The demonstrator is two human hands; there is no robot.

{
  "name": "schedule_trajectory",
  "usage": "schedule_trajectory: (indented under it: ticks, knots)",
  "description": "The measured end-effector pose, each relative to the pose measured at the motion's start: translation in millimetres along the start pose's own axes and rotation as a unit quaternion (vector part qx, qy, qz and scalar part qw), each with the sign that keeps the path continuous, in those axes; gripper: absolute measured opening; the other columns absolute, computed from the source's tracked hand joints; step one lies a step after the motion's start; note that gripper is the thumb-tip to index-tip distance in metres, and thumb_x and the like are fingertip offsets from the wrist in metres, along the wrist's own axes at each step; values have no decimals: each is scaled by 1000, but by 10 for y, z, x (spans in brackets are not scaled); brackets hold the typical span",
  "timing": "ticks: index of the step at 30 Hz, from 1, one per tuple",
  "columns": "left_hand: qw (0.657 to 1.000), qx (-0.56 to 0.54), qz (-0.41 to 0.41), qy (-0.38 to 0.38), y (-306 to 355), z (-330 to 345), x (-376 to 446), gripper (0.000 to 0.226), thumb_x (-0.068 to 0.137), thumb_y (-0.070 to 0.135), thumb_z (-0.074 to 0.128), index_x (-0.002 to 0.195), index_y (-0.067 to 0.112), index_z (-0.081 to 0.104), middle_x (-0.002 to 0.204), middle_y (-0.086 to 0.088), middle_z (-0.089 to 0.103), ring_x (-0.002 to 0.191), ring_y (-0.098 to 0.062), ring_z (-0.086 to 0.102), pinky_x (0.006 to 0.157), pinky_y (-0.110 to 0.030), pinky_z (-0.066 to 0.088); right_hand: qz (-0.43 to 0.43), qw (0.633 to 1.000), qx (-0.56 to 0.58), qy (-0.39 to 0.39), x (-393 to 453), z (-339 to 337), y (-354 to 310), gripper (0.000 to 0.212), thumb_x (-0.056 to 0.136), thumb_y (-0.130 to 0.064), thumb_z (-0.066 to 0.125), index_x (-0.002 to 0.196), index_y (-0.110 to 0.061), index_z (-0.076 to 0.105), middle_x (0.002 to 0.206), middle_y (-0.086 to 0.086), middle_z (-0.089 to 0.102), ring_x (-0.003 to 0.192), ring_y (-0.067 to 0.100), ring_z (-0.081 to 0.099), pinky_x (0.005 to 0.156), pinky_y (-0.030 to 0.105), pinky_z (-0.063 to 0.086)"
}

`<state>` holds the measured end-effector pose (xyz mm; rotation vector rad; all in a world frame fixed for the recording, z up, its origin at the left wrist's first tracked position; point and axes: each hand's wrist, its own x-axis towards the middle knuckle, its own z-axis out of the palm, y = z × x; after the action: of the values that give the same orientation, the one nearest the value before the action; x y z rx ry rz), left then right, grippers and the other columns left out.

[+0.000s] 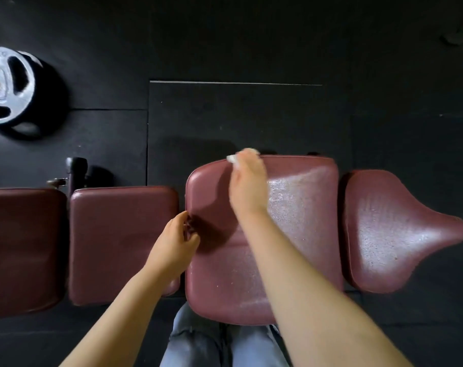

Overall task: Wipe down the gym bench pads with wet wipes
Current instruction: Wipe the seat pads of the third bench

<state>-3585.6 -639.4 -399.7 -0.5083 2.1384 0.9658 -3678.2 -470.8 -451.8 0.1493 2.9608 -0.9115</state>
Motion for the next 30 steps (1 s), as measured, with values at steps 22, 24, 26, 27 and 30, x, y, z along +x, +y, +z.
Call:
schedule_trajectory:
  ticks: [22,24,26,27,30]
  knots:
    - [994,-58,-27,-83,-161,-144,91,66,93,10,54,150,37,37,142,9,54,130,-11,52,103,-39,50,140,985,12,100,53,-118,446,41,83,6,46,117,-10,63,123,14,61,111,31,53,94,38,43]
    - [993,-88,-28,-73,-173,-155,87,62,94,4,53,148,33,43,137,9,59,127,-8,54,105,-37,48,-95,994,12,-44,-25,109,7,39,85,-1,43,117,-16,61,125,6,58,113,24,49,99,36,42]
    - [992,-103,-34,-69,-189,-164,73,61,94,1,50,145,35,45,132,10,61,120,-3,57,102,-32,49,-281,937,-26,-207,-81,211,-119,42,98,-7,39,135,-19,53,142,0,50,132,20,43,115,31,28]
    - [991,-106,-36,-69,-199,-172,62,60,95,1,50,141,39,47,128,15,62,115,3,59,96,-24,51,-344,901,-59,-258,-51,184,-53,46,100,-7,37,143,-19,46,149,-1,44,140,19,37,120,29,19]
    - [990,-127,-33,-56,-241,-171,60,57,95,1,51,132,44,50,112,31,64,105,17,57,80,-4,45,-311,915,-99,-237,75,-178,460,48,98,-17,34,144,-25,47,148,-4,47,136,16,40,113,22,23]
